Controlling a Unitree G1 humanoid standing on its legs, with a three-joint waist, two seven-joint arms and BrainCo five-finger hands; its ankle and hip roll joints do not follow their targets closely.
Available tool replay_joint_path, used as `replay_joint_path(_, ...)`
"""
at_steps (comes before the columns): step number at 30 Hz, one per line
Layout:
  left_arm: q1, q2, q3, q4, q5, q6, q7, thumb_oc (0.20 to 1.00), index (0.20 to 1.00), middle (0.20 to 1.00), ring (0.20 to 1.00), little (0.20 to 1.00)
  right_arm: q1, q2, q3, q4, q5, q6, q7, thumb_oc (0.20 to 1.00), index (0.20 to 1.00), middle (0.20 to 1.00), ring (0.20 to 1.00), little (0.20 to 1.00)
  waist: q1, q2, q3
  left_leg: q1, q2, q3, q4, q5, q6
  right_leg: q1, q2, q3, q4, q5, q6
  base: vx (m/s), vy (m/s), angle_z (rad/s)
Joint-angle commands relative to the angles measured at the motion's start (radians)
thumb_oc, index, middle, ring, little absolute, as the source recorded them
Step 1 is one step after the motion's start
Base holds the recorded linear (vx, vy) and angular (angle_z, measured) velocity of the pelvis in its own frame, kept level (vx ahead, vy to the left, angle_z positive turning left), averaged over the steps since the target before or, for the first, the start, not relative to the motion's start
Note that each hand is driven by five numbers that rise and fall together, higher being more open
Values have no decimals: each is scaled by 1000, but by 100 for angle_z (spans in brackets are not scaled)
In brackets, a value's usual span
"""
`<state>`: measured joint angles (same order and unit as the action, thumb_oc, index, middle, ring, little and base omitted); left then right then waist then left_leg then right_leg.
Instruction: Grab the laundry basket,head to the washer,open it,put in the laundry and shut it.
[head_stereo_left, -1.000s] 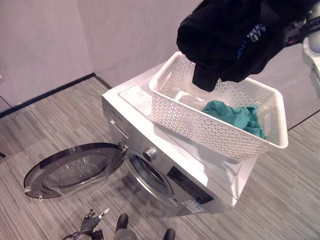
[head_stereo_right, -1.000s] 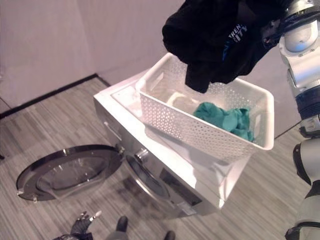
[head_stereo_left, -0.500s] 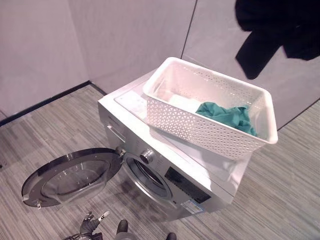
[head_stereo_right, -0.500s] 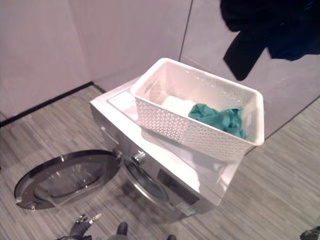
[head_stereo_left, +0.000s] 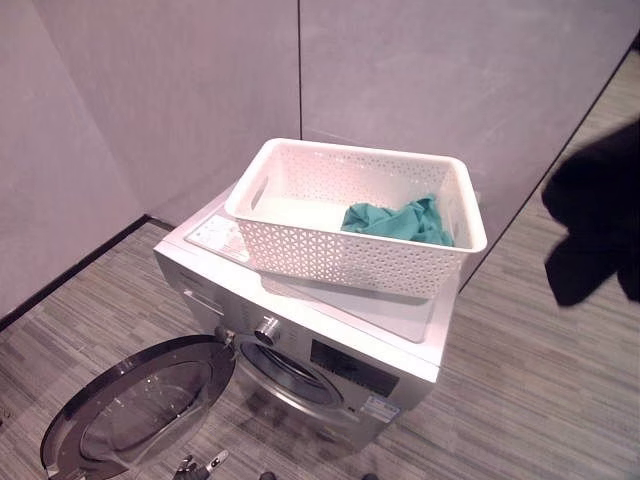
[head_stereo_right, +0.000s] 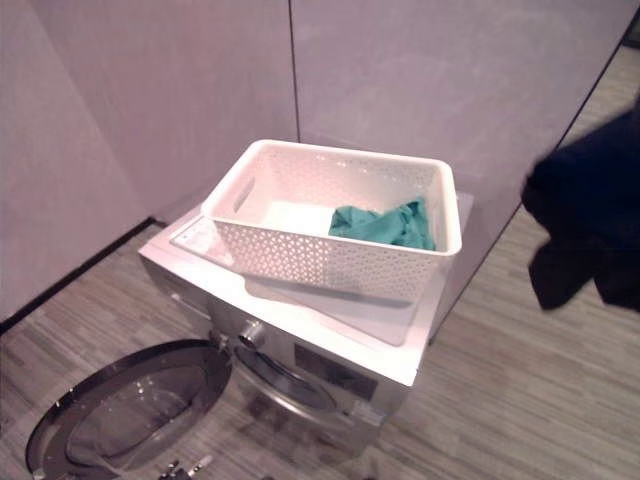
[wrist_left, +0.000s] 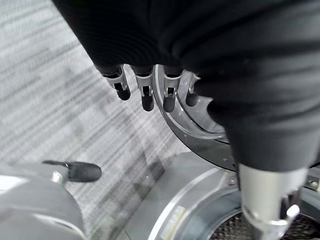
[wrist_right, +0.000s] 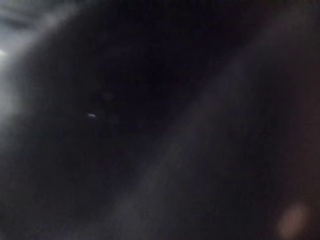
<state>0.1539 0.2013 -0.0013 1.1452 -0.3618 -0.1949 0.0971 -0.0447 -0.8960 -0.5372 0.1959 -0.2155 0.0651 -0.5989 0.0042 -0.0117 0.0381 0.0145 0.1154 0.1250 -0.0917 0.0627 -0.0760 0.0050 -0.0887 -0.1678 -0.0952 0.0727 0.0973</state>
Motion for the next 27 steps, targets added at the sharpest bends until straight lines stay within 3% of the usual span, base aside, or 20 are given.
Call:
replay_joint_path(1, -76, 72, 24, 16, 40, -14, -18, 1000, 1000, 1000, 1000, 1000, -17, 11, -83, -79, -47, -29, -11, 200, 200, 200, 200, 200, 32, -100, 38, 40, 23, -59, 4, -116, 23, 42, -125, -49, 8, -40, 89, 8, 0, -7)
replay_joint_path(4, -72, 78, 30, 8, 38, -21, -19, 1000, 1000, 1000, 1000, 1000, 69, 79, -82, -23, -30, -32, 6, 200, 200, 200, 200, 200, 27, -92, 43, 38, 20, -54, 4, -114, 24, 37, -127, -45, 8, -37, 90, -3, -3, -6)
replay_joint_path(8, -76, 76, 39, -21, 21, -33, -17, 1000, 1000, 1000, 1000, 1000, 159, 262, 38, 23, 33, -60, 81, 200, 200, 200, 200, 200, 16, -80, 58, 40, 22, -47, 4, -112, 23, 33, -127, -43, 8, -39, 87, 2, -11, -8)
replay_joint_path(9, -75, 78, 40, -22, 21, -32, -17, 1000, 1000, 1000, 1000, 1000, 160, 265, 38, 21, 33, -60, 81, 200, 200, 200, 200, 200, 15, -84, 57, 37, 20, -48, 4, -107, 23, 30, -128, -43, 8, -36, 87, 14, -35, -1)
replay_joint_path(10, -70, 84, 35, -48, 27, -38, -18, 1000, 1000, 1000, 1000, 1000, 211, 376, 130, 26, 79, -82, 157, 200, 200, 200, 200, 200, 10, -77, 65, 37, 23, -46, 4, -106, 22, 30, -127, -41, 8, -39, 84, 0, 0, 0)
replay_joint_path(12, -60, 102, 8, -94, 49, -55, -8, 1000, 1000, 1000, 1000, 1000, 229, 474, 272, 80, 126, -108, 233, 200, 200, 200, 200, 200, 9, -72, 71, 32, 26, -42, 4, -97, 18, 24, -126, -44, 8, -38, 82, -4, -16, -1)
replay_joint_path(13, -60, 102, 9, -95, 49, -54, -8, 1000, 1000, 1000, 1000, 1000, 228, 474, 273, 82, 127, -110, 232, 200, 200, 200, 200, 200, 8, -74, 70, 28, 25, -42, 4, -94, 19, 20, -127, -44, 8, -35, 81, 0, 0, 0)
replay_joint_path(16, -54, 116, -41, -168, 79, -69, 16, 1000, 1000, 1000, 1000, 1000, 199, 548, 421, 187, 173, -122, 279, 200, 200, 200, 200, 200, 14, -68, 84, 14, 28, -45, 4, -83, 15, 14, -127, -53, 8, -33, 79, -42, -3, 3)
replay_joint_path(19, -39, 165, -143, -284, 208, -74, 35, 1000, 1000, 1000, 1000, 1000, 162, 601, 581, 300, 209, -133, 356, 200, 200, 200, 200, 200, 27, -58, 113, 3, 31, -48, 4, -77, 13, 9, -126, -62, 8, -31, 80, -58, 8, 3)
replay_joint_path(21, -39, 165, -143, -285, 208, -73, 35, 1000, 1000, 1000, 1000, 1000, 161, 601, 582, 301, 209, -134, 356, 200, 200, 200, 200, 200, 26, -60, 111, -1, 30, -48, 4, -75, 14, 5, -127, -62, 8, -29, 80, -32, 10, 2)
replay_joint_path(22, -23, 205, -187, -348, 276, -67, 27, 1000, 1000, 1000, 1000, 1000, 151, 615, 653, 339, 212, -136, 395, 200, 200, 200, 200, 200, 32, -56, 122, -10, 32, -50, 4, -71, 12, 0, -128, -68, 8, -27, 81, 0, 0, 0)
replay_joint_path(24, -15, 223, -201, -378, 300, -61, 23, 1000, 1000, 1000, 1000, 1000, 145, 620, 686, 345, 209, -135, 411, 200, 200, 200, 200, 200, 35, -54, 128, -14, 32, -52, 4, -70, 12, -3, -128, -71, 8, -26, 81, -58, 13, 2)
replay_joint_path(25, -26, 271, -239, -433, 384, -54, 31, 1000, 1000, 1000, 1000, 1000, 105, 633, 785, 376, 215, -134, 446, 200, 200, 200, 200, 200, 46, -53, 157, -34, 34, -61, 4, -63, 10, -19, -127, -71, 8, -23, 80, -75, 7, 2)
replay_joint_path(27, -33, 292, -255, -463, 418, -48, 32, 1000, 1000, 1000, 1000, 1000, 80, 638, 824, 383, 220, -137, 458, 200, 200, 200, 200, 200, 49, -52, 170, -45, 34, -67, 4, -59, 10, -28, -127, -73, 8, -21, 80, -76, 5, 9)
